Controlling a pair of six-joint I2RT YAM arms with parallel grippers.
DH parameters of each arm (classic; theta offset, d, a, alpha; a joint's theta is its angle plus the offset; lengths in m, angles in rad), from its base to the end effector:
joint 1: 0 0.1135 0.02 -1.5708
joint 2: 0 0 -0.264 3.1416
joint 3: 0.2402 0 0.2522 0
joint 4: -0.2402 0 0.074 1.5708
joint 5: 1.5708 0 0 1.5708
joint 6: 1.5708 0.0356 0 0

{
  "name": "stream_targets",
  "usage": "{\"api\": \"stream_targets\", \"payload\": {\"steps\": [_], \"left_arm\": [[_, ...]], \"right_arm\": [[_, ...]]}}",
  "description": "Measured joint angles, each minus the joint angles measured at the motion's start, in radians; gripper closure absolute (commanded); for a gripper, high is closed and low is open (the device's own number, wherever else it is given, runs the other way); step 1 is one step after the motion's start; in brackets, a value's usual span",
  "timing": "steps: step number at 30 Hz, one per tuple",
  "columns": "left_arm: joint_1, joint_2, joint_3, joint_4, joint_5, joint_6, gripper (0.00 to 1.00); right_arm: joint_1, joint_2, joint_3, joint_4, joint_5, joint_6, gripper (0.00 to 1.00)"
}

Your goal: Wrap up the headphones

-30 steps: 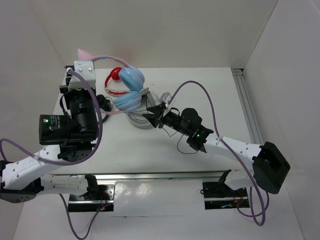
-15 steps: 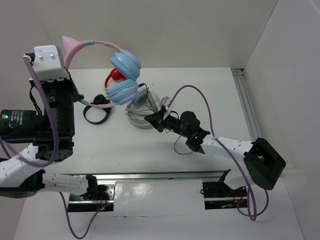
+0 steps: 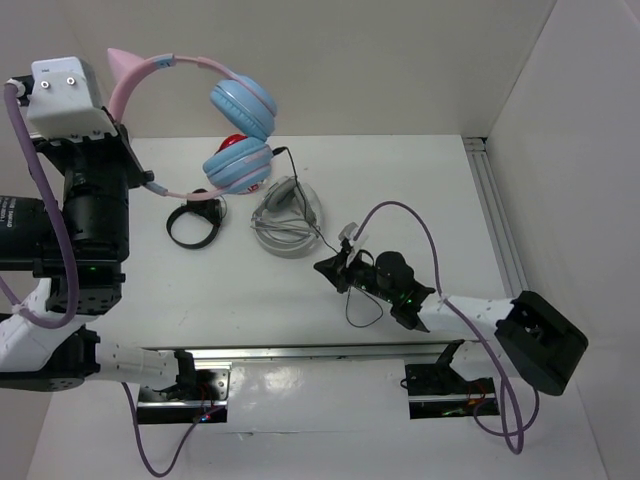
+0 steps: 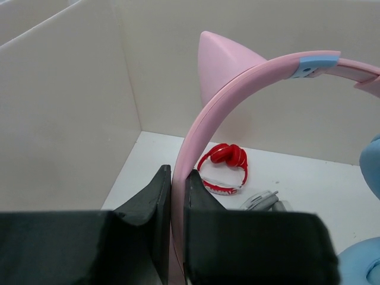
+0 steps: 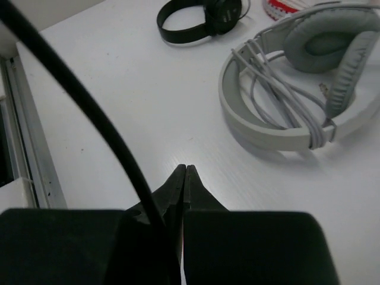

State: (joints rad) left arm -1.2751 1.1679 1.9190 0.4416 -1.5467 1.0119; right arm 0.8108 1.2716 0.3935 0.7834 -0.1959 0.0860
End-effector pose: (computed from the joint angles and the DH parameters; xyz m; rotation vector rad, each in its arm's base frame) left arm 0.0580 -0.0683 0.6370 -0.3588 1.5069 0.0840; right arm 0.1694 0.1883 0.2053 -0.7564 1.5598 0.8337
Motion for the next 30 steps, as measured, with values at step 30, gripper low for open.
{"api": "stream_targets", "payload": {"steps": [30], "left_arm": [[0.636, 0.411, -0.259, -0.983, 0.684, -1.045, 1.0]], "right_arm": [[0.184, -0.33, 0.728, -1.281, 0.475, -0.022, 1.0]]}}
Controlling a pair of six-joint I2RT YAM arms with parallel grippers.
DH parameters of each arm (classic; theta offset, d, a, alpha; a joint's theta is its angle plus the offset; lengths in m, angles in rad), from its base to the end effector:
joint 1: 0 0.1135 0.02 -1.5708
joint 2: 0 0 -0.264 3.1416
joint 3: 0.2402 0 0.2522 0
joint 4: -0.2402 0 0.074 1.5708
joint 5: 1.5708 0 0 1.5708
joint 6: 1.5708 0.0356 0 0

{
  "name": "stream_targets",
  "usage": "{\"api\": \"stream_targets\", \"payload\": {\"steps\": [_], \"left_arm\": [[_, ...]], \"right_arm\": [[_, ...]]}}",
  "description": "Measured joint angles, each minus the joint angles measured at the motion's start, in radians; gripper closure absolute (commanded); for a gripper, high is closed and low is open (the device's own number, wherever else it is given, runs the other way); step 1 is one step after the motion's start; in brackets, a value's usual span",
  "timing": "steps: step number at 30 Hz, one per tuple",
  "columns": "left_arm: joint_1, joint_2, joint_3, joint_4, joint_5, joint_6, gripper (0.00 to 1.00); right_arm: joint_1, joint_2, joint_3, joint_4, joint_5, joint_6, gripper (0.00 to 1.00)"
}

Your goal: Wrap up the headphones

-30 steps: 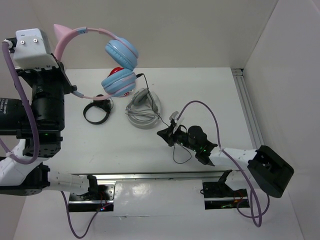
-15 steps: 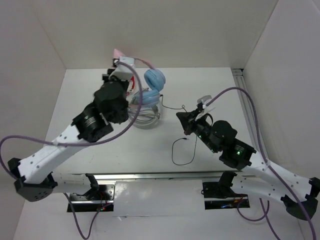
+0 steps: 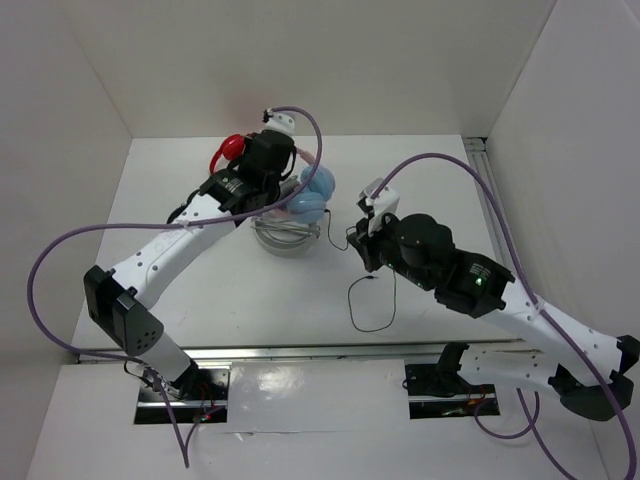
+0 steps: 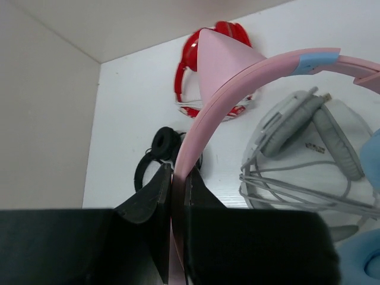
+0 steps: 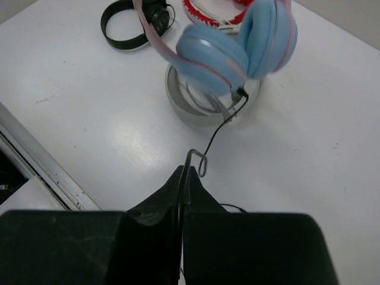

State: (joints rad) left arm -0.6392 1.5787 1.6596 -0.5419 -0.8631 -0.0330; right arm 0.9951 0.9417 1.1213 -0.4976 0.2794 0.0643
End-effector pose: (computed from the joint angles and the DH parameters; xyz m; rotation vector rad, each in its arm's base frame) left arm 0.2958 -0.1861 0.4139 0.0472 1.8847 0.4175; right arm 0.1159 0.1605 0.3959 -0.6772 1.7777 0.4623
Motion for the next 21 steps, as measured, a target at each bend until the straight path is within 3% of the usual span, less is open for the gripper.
{"api": "stream_targets", "payload": {"steps": [10, 15, 21], "left_arm": [[-0.064, -0.122, -0.392, 0.167, 0.333, 0.169, 1.0], [-0.195, -0.293, -0.494, 0.177, 0.502, 0.302, 1.0], [-0.392, -0.424, -0.5, 0.182, 0.586, 0.392, 1.0]], "right_arm": [[0.009, 0.026, 0.172, -0.103, -0.012, -0.148, 1.0], [0.049, 0.042, 0.18, -0.135, 0.019, -0.201, 1.0], [0.098, 0.037, 0.175, -0.129, 0.129, -0.223, 1.0]]}}
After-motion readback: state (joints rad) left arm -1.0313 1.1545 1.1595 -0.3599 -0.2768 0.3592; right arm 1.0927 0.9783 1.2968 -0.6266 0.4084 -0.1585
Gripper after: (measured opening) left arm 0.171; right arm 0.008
